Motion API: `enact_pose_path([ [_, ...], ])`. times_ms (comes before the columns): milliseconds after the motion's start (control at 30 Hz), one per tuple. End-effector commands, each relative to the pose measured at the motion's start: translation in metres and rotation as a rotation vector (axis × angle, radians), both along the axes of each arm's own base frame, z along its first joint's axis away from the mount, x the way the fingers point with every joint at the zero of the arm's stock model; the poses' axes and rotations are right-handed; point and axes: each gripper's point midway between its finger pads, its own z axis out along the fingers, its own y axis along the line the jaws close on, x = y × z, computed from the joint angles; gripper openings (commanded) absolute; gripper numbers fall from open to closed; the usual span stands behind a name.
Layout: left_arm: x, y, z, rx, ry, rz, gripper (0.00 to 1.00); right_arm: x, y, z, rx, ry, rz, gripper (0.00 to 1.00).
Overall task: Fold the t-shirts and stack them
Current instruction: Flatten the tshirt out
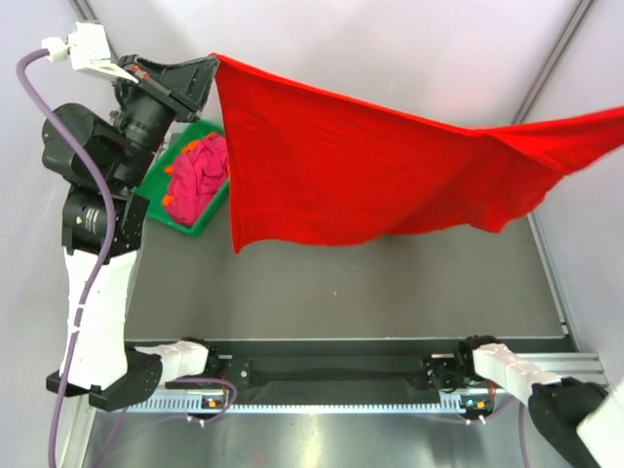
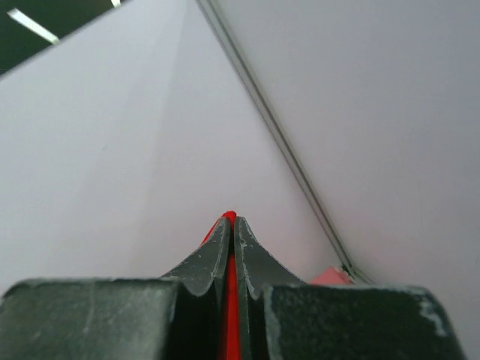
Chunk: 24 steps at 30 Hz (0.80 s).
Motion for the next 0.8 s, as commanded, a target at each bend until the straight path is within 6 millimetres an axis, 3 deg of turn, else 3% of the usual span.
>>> enact_pose_path([
  [0, -0.047, 0.005, 0.046, -0.054, -0.146, -0.053, 0.00, -0.058, -0.016, 0.030, 0.025, -0.164, -0.034, 0.00],
  [200, -0.086, 0.013, 0.071, -0.082, -0.206, -0.073, 0.00, -0.114, -0.019, 0.045, 0.056, -0.299, 0.018, 0.00],
  [333, -0.101, 0.020, 0.073, -0.091, -0.214, -0.059, 0.00, -0.118, -0.018, 0.040, 0.062, -0.288, 0.041, 0.00],
  [433, -0.096, 0.022, 0.067, -0.080, -0.199, -0.040, 0.00, -0.113, -0.015, 0.037, 0.056, -0.268, 0.053, 0.00],
  [533, -0.072, 0.023, 0.051, -0.047, -0.152, 0.010, 0.00, -0.091, -0.011, 0.034, 0.030, -0.214, 0.053, 0.00],
  [633, -0.033, 0.019, 0.027, -0.001, -0.083, 0.053, 0.00, -0.043, -0.002, 0.027, -0.028, -0.104, 0.043, 0.00],
  [733, 0.016, 0.012, -0.003, 0.039, -0.007, 0.095, 0.00, 0.019, 0.010, 0.016, -0.099, 0.006, 0.014, 0.00],
  [767, 0.028, 0.011, -0.010, 0.050, 0.009, 0.107, 0.00, 0.054, 0.016, 0.007, -0.134, 0.071, 0.001, 0.00],
])
